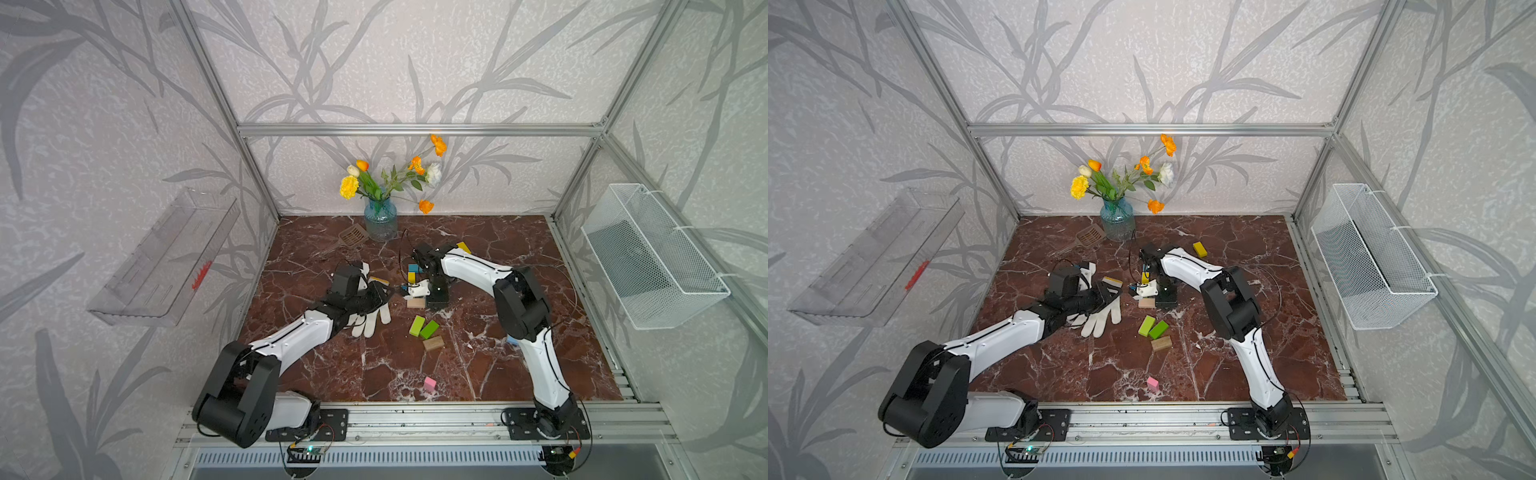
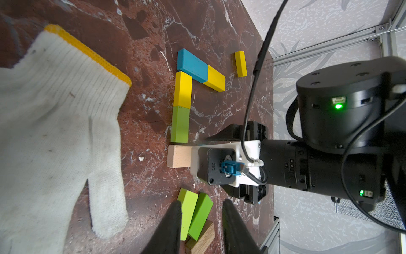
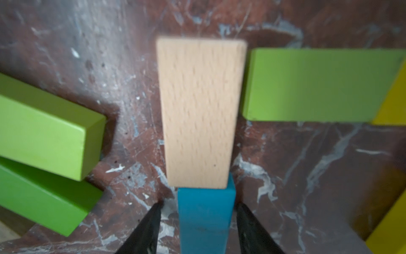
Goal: Assemble the letter c with building blocks
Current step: Assemble the building block at the center of the board, then pick up the building block from the center of the board.
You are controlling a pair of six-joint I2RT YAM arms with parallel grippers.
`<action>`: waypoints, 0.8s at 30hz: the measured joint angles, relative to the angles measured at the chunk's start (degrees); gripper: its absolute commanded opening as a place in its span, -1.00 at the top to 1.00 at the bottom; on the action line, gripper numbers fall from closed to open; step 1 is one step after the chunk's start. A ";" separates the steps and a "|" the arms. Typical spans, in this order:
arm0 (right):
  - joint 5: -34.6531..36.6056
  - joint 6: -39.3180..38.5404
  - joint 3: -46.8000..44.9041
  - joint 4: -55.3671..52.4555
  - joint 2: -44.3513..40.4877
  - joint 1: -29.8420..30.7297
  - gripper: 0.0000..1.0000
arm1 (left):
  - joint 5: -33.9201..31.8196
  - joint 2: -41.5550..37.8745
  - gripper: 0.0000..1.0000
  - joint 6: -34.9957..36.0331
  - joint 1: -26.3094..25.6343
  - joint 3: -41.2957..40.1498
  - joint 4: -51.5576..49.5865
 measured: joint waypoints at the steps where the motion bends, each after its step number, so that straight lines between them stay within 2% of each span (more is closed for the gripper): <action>1: 0.09 0.31 0.00 0.15 -0.22 -0.04 -0.16 | 0.00 0.00 0.34 0.00 0.00 -0.02 -0.02; 7: -1.14 3.26 -1.97 1.60 -4.90 -1.27 -0.16 | -0.50 -0.35 0.34 0.00 0.00 0.00 -0.50; 13: -4.04 8.72 -8.74 4.42 -14.27 -3.82 -0.16 | -1.81 -0.61 0.33 0.00 0.00 0.00 -1.77; 19: -6.67 20.41 -16.02 6.58 -22.97 -5.92 -0.03 | -3.45 -0.50 0.20 0.13 -0.42 0.79 -5.46; 24: -8.48 32.68 -24.83 10.03 -29.62 -6.54 -0.02 | -6.62 -0.07 0.09 1.09 -2.60 3.85 -10.19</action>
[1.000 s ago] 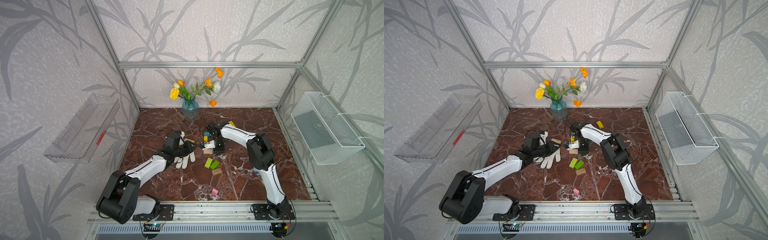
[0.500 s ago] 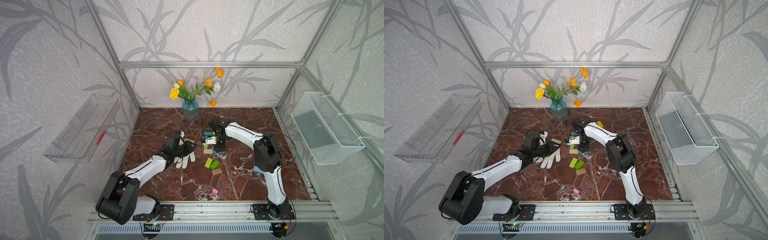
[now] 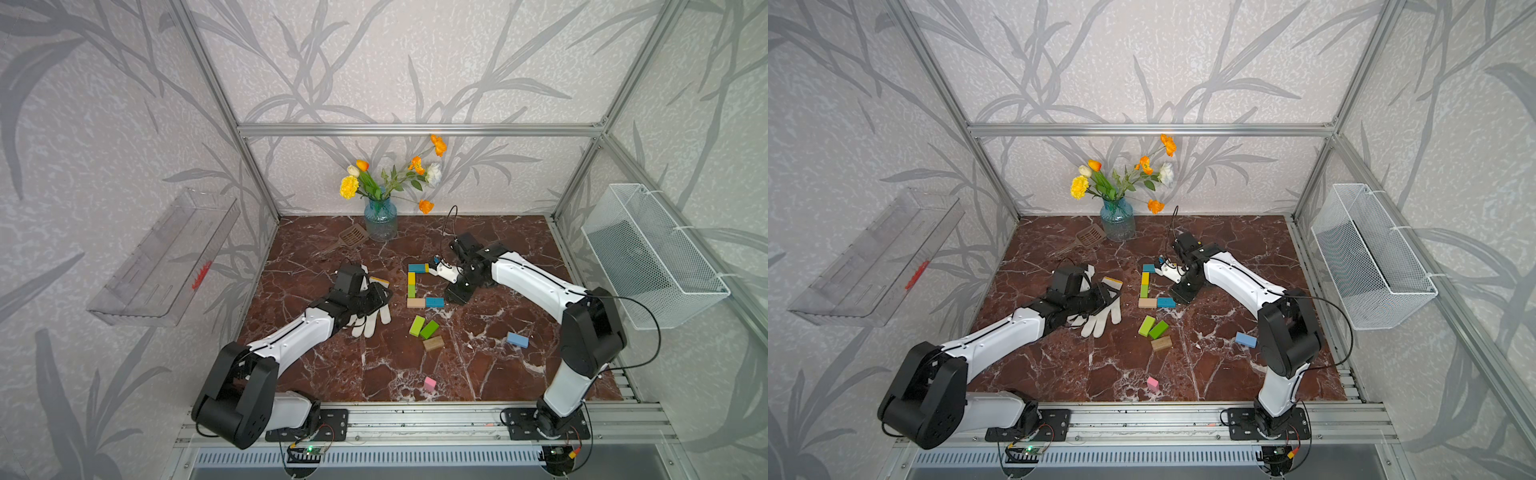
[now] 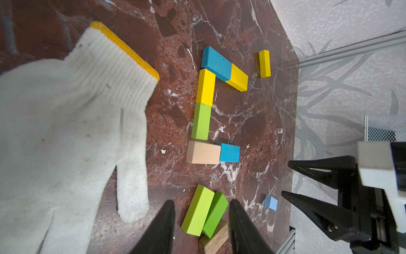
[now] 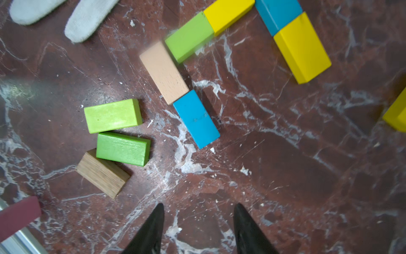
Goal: Assemble the letter c with building blocks
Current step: Pick up the building block from the center of the board.
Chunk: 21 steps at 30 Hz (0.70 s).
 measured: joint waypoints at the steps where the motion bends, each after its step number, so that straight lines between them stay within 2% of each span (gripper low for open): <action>1: -0.17 2.36 -1.25 0.42 -1.05 0.00 -0.02 | -0.74 0.17 0.07 0.37 -0.70 0.92 -1.11; 6: -0.81 15.56 -3.43 0.83 -5.53 0.00 -0.01 | -4.44 2.60 0.07 1.55 -4.72 7.19 -7.17; 12: -1.20 29.20 -2.10 -1.77 -6.64 -0.09 -0.01 | -7.15 6.97 0.07 2.34 -8.52 12.26 -14.16; 21: -1.73 39.54 -2.27 -7.10 -9.60 -1.49 0.00 | -12.20 8.44 0.07 2.58 -15.34 15.47 -22.58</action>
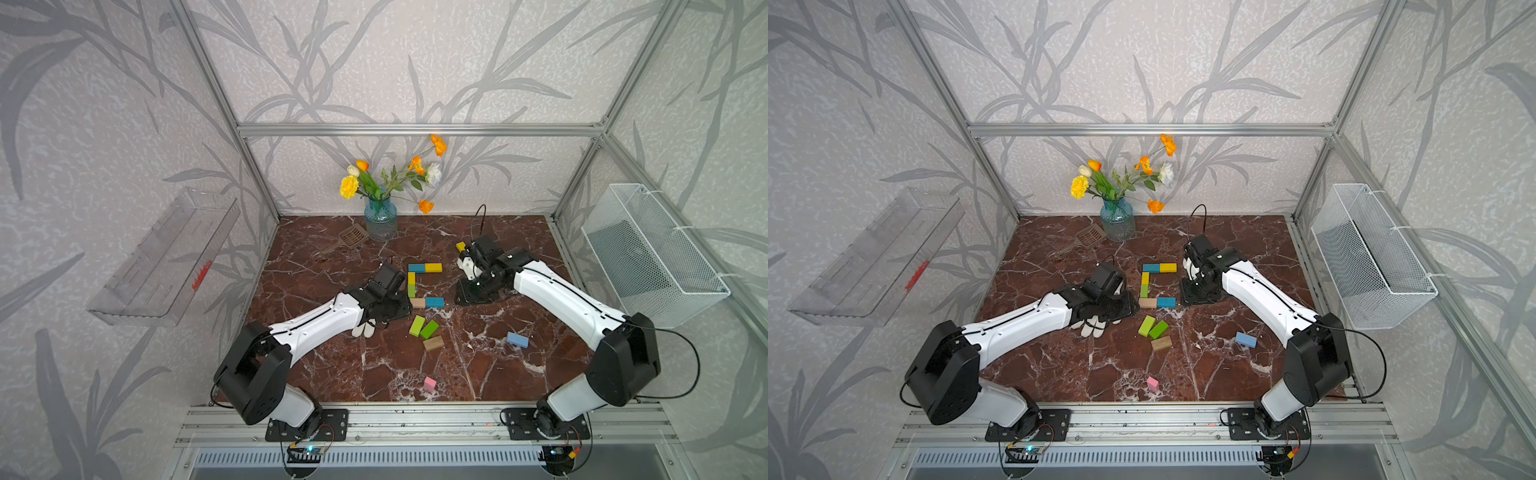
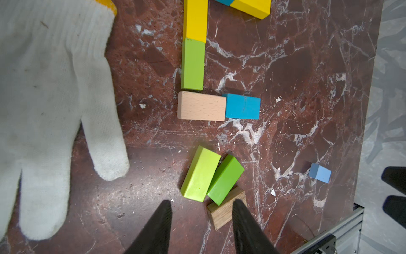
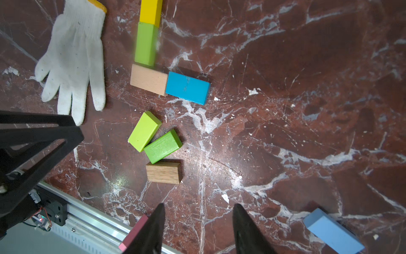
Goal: Assemble the letter c with building blocks
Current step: Pick up the building block from the center of the board.
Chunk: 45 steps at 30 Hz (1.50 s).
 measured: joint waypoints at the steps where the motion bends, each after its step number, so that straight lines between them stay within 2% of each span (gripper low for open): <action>1: -0.11 0.31 -0.31 -0.35 -0.15 -0.13 0.00 | -0.61 0.22 0.07 -0.09 -0.61 0.33 -0.66; 11: -3.02 1.77 -7.26 -0.31 -3.85 -1.86 -0.03 | -5.49 10.64 0.00 0.15 -5.62 9.16 -7.85; 21: -8.04 1.53 -10.36 0.72 -4.09 -5.62 -0.03 | -8.11 18.73 0.06 1.75 -8.17 17.46 -13.97; 31: -12.15 1.70 -11.78 2.47 -4.09 -5.95 -0.03 | -7.65 22.03 0.07 3.82 -8.48 18.73 -16.09; 45: -13.55 2.43 -11.78 3.28 -4.09 -5.95 -0.03 | -5.77 24.81 0.13 5.95 -9.07 19.08 -15.89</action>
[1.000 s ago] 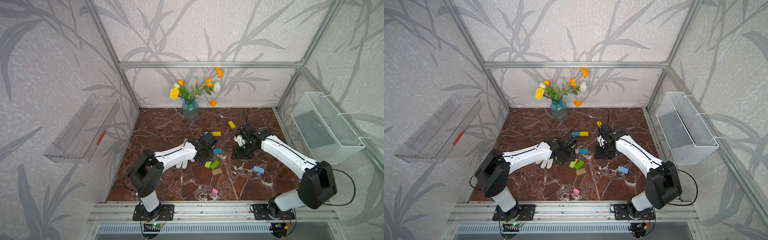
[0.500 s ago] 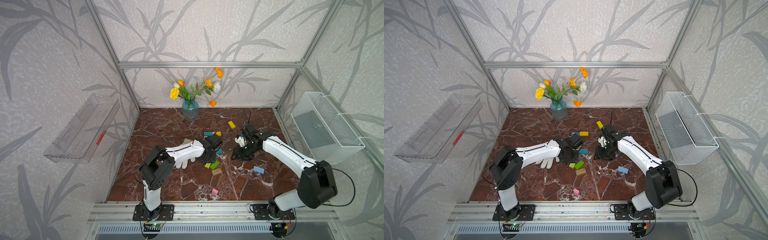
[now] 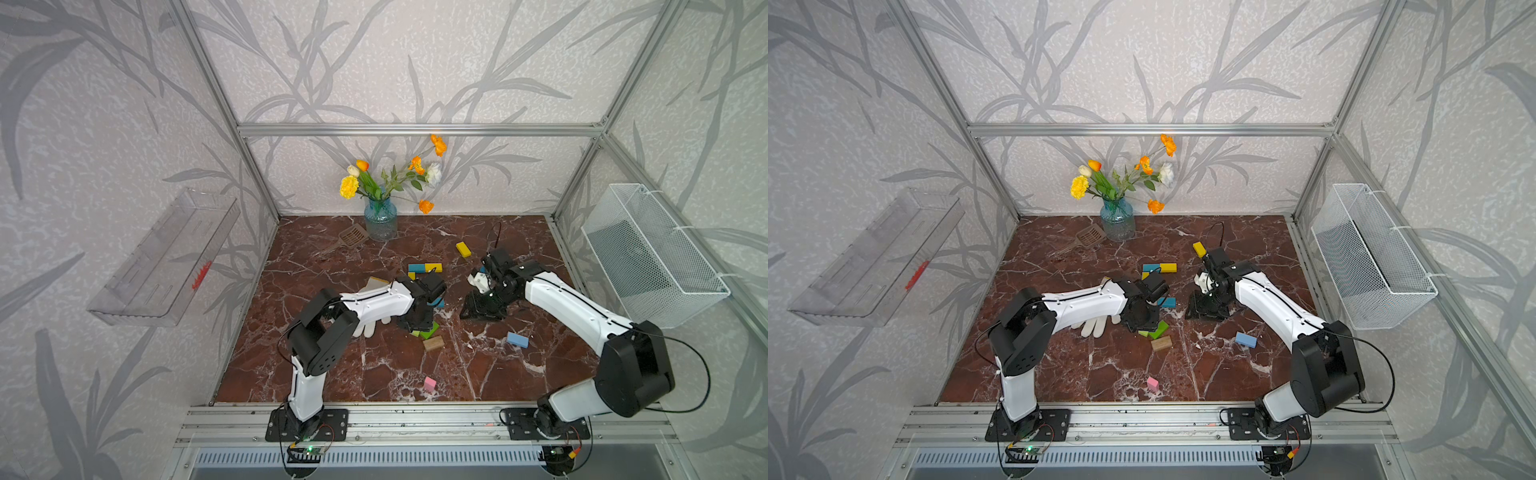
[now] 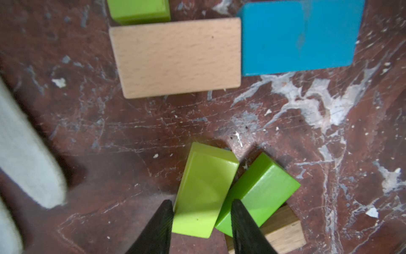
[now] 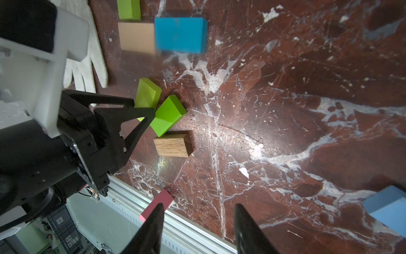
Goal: Assemble the letter c with building blocks
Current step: Pick up the building block from the center of the board.
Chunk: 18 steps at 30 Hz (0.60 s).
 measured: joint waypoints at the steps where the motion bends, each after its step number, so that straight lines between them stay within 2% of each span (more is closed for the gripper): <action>1: 0.00 0.17 0.00 0.02 0.00 0.00 -0.03 | 0.02 0.00 0.14 0.15 0.00 0.00 0.17; 18: -0.17 0.61 -0.09 0.02 -0.59 -0.26 -0.02 | -0.96 1.01 0.17 0.72 0.00 1.25 0.35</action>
